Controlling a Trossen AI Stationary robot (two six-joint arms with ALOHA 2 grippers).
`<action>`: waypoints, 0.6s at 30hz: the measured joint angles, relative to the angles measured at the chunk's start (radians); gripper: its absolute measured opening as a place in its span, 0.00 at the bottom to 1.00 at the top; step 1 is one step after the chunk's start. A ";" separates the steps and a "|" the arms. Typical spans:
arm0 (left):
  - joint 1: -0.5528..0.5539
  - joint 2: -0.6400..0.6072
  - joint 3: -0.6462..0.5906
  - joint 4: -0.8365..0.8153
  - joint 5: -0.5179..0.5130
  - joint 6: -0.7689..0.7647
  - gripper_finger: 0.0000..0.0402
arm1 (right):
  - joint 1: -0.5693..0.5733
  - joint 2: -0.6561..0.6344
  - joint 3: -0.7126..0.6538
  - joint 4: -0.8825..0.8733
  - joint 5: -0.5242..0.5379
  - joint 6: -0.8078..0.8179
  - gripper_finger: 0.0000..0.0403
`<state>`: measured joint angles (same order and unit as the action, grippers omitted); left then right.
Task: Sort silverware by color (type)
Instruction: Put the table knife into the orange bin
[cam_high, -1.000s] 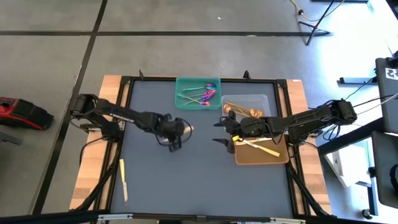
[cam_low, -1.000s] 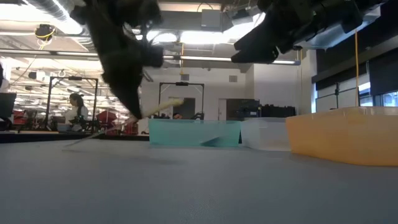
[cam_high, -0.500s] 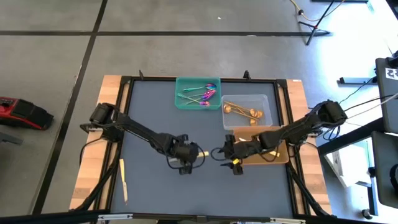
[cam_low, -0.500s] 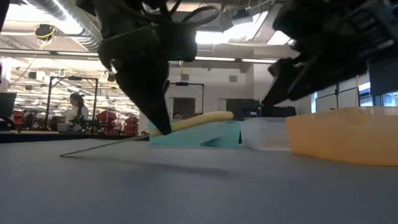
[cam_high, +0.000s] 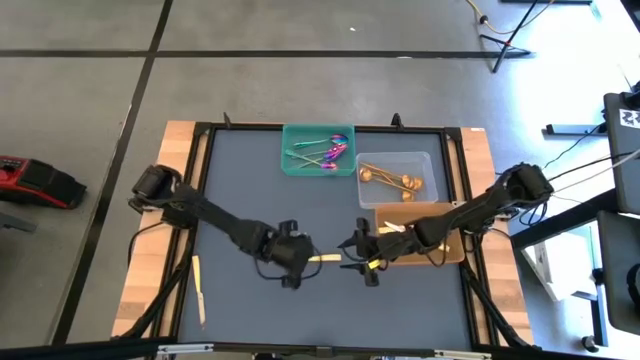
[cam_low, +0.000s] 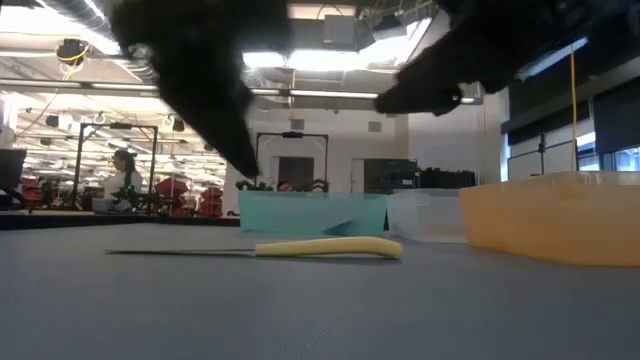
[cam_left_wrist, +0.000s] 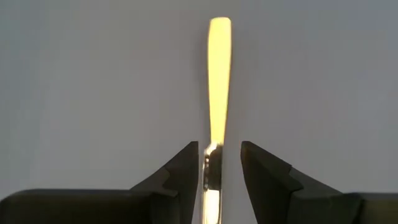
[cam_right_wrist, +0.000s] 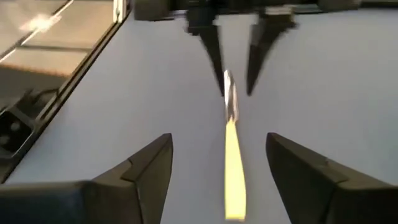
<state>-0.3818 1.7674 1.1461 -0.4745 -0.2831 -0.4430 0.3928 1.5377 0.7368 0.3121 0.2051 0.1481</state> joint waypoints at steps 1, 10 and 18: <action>-0.025 -0.016 -0.019 0.003 -0.029 -0.001 0.29 | -0.002 0.022 0.000 0.034 -0.003 -0.002 0.60; -0.245 -0.127 -0.335 0.381 -0.261 -0.132 0.29 | -0.050 0.292 0.036 0.269 -0.028 -0.021 0.56; -0.360 -0.132 -0.508 0.726 -0.366 -0.132 0.29 | -0.088 0.485 0.175 0.245 -0.032 -0.035 0.56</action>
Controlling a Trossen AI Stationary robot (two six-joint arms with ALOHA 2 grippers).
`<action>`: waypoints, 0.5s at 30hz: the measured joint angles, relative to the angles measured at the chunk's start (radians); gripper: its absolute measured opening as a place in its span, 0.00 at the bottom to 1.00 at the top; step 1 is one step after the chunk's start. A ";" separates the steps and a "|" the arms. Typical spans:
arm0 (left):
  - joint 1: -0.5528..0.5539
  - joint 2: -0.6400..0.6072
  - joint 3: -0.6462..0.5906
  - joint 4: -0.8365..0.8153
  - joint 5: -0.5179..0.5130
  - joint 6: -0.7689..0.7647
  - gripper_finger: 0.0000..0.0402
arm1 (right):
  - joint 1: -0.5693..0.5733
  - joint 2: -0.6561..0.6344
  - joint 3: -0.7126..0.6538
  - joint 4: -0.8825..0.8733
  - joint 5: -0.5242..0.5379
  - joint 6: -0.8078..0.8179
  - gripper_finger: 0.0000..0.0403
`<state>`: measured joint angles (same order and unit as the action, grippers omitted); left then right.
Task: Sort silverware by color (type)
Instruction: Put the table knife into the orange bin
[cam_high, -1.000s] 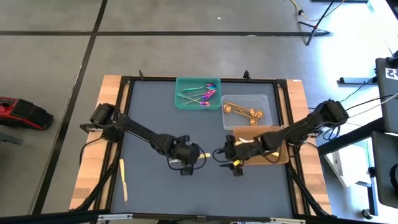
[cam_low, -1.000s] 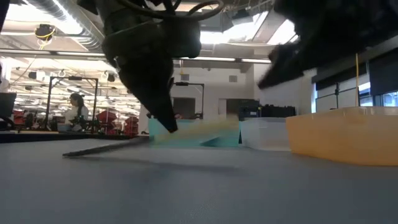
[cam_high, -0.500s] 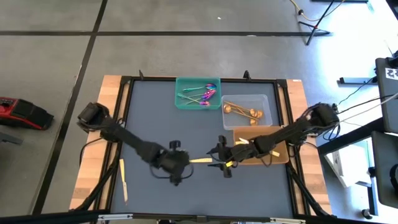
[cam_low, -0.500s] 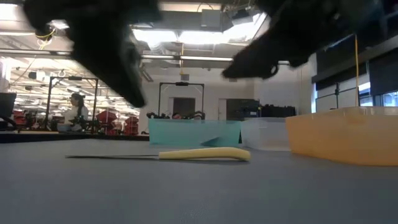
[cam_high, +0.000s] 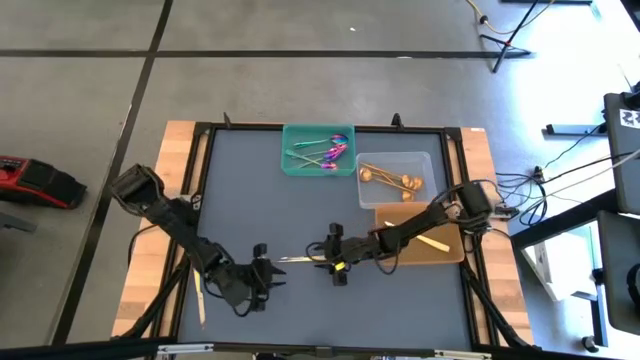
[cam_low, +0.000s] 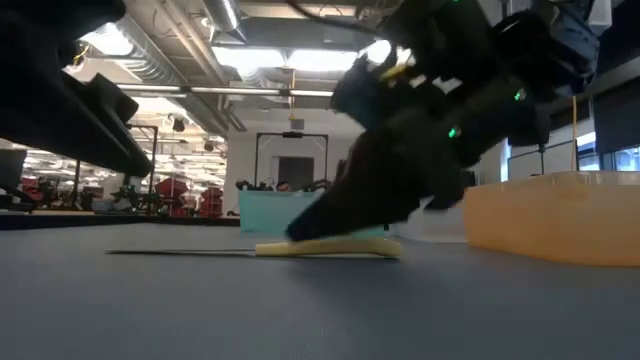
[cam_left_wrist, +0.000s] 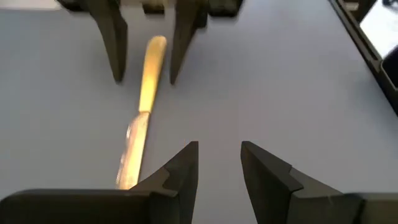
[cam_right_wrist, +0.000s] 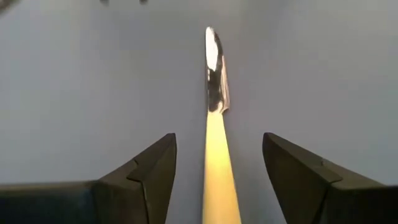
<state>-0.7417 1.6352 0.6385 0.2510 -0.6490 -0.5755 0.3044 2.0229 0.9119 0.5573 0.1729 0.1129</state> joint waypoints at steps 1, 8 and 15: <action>-0.006 0.000 -0.006 0.011 -0.016 -0.001 0.29 | 0.000 0.015 0.011 -0.001 0.002 -0.006 0.56; -0.014 0.000 -0.015 0.019 -0.038 -0.022 0.29 | -0.011 0.039 0.010 -0.010 -0.007 -0.011 0.56; -0.007 0.000 -0.015 0.038 -0.042 -0.022 0.29 | -0.032 0.037 0.013 -0.066 -0.027 -0.020 0.56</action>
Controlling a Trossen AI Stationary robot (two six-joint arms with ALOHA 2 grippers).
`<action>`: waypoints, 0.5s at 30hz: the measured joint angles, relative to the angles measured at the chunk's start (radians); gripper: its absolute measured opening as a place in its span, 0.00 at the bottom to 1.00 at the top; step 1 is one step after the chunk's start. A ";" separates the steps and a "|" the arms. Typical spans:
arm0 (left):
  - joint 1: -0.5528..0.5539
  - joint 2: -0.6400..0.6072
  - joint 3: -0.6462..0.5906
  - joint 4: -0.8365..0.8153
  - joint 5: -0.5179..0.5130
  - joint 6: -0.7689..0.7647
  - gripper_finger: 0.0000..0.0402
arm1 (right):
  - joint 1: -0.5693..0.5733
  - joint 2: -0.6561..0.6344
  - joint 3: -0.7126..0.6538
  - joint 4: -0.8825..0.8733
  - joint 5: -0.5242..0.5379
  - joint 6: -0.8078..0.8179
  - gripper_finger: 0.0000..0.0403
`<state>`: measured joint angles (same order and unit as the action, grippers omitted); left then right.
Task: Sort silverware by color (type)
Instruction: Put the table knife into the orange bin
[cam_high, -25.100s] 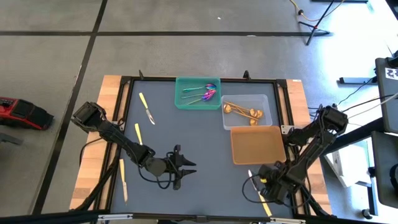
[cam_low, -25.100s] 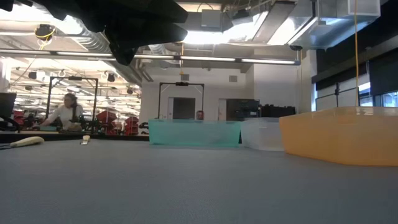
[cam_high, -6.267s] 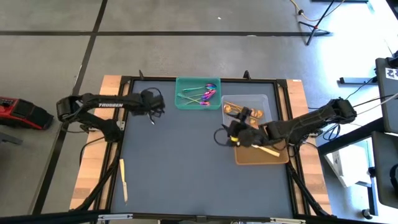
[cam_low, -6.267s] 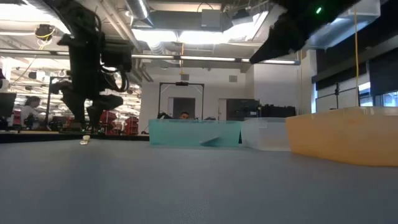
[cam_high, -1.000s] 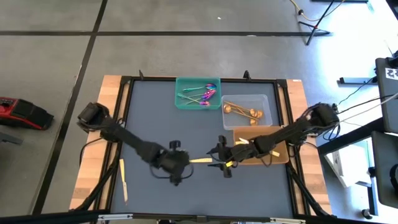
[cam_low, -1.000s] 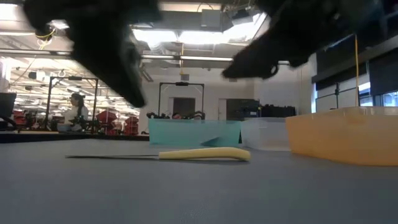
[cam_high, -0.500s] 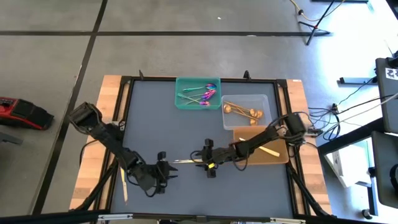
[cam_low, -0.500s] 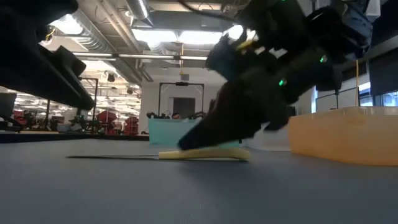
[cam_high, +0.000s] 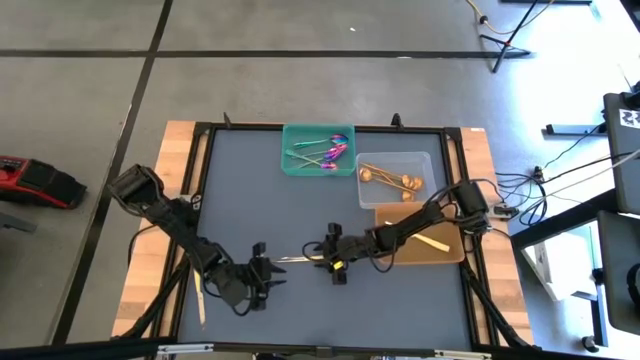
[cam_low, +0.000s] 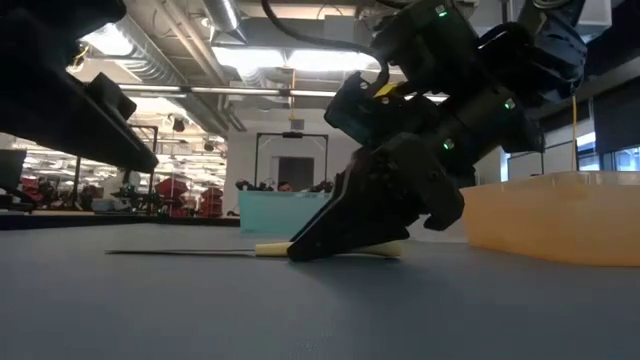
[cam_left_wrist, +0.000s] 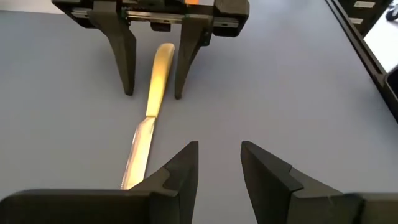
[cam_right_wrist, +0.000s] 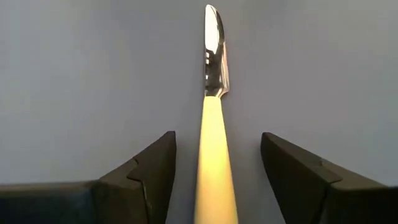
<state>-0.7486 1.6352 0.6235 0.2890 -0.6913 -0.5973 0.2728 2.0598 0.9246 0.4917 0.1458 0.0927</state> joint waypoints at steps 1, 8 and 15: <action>0.003 0.000 0.000 0.001 0.000 0.000 0.29 | -0.007 0.000 0.000 -0.007 -0.008 0.004 0.55; 0.018 0.000 0.000 0.006 0.000 -0.002 0.29 | -0.027 0.035 -0.003 0.004 -0.071 0.003 0.39; 0.034 0.000 0.000 0.012 0.076 0.003 0.29 | -0.025 0.046 -0.003 0.019 -0.073 0.001 0.12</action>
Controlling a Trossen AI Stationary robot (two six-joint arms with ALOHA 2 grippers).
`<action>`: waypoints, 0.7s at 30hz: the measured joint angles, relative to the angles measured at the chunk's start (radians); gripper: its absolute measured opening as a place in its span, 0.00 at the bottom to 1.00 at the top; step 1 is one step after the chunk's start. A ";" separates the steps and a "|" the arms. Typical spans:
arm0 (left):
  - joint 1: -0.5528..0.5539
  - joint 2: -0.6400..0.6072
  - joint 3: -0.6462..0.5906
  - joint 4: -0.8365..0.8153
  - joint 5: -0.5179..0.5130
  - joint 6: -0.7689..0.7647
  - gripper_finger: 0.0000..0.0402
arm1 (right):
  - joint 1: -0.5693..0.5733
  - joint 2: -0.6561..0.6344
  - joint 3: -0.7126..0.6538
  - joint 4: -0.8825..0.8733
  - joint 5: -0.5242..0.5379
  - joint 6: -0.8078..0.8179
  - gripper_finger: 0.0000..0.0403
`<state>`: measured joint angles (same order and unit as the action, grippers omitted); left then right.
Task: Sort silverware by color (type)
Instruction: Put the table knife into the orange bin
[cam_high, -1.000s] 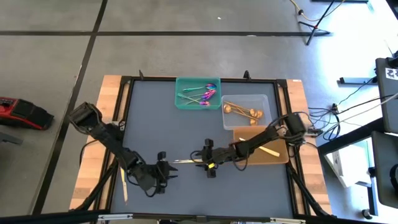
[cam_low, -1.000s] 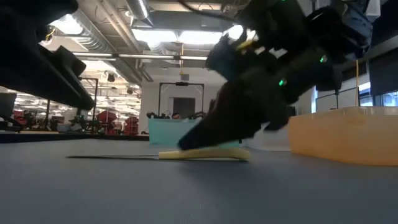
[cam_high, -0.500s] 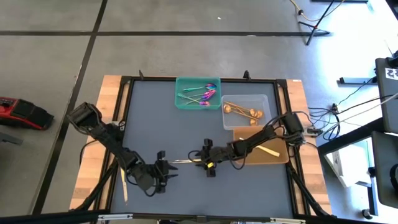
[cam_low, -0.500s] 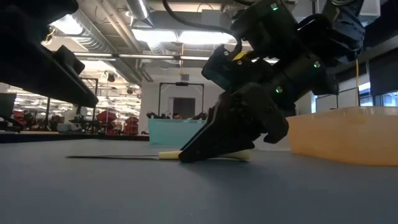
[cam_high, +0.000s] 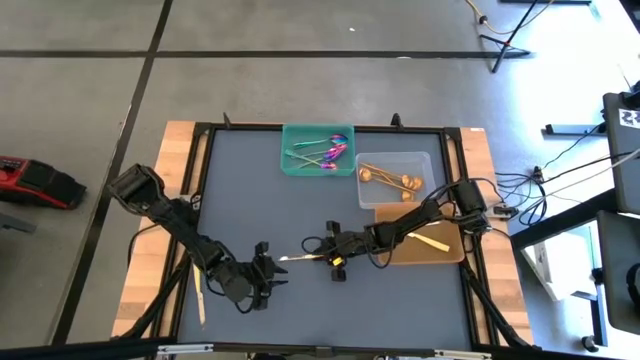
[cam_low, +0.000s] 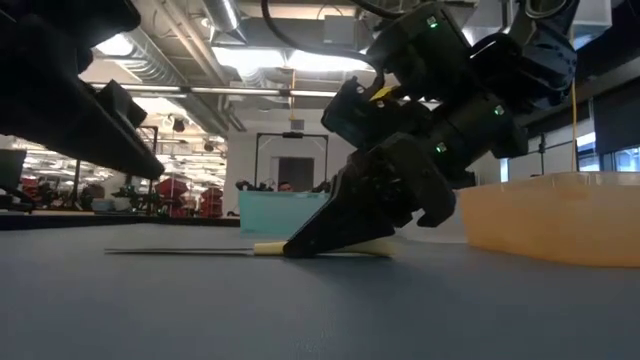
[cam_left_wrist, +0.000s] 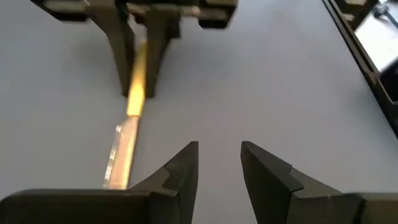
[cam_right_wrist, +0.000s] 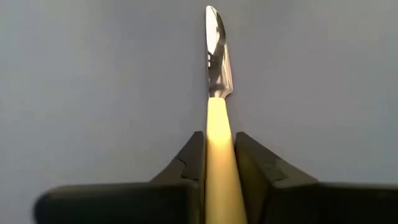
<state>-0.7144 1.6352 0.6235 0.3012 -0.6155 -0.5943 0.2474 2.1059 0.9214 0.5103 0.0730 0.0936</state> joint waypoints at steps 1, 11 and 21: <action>0.006 0.000 0.000 0.000 0.024 0.002 0.29 | 0.000 -0.002 -0.001 0.002 -0.001 -0.003 0.10; 0.043 0.000 0.000 0.001 0.039 0.002 0.29 | 0.000 -0.119 -0.005 -0.144 -0.014 -0.022 0.15; 0.037 0.000 0.017 0.001 0.081 0.038 0.29 | 0.001 -0.473 -0.006 -0.568 -0.014 -0.021 0.10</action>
<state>-0.6769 1.6352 0.6403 0.3023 -0.5343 -0.5563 0.2481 1.6332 0.9150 -0.0580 0.0589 0.0730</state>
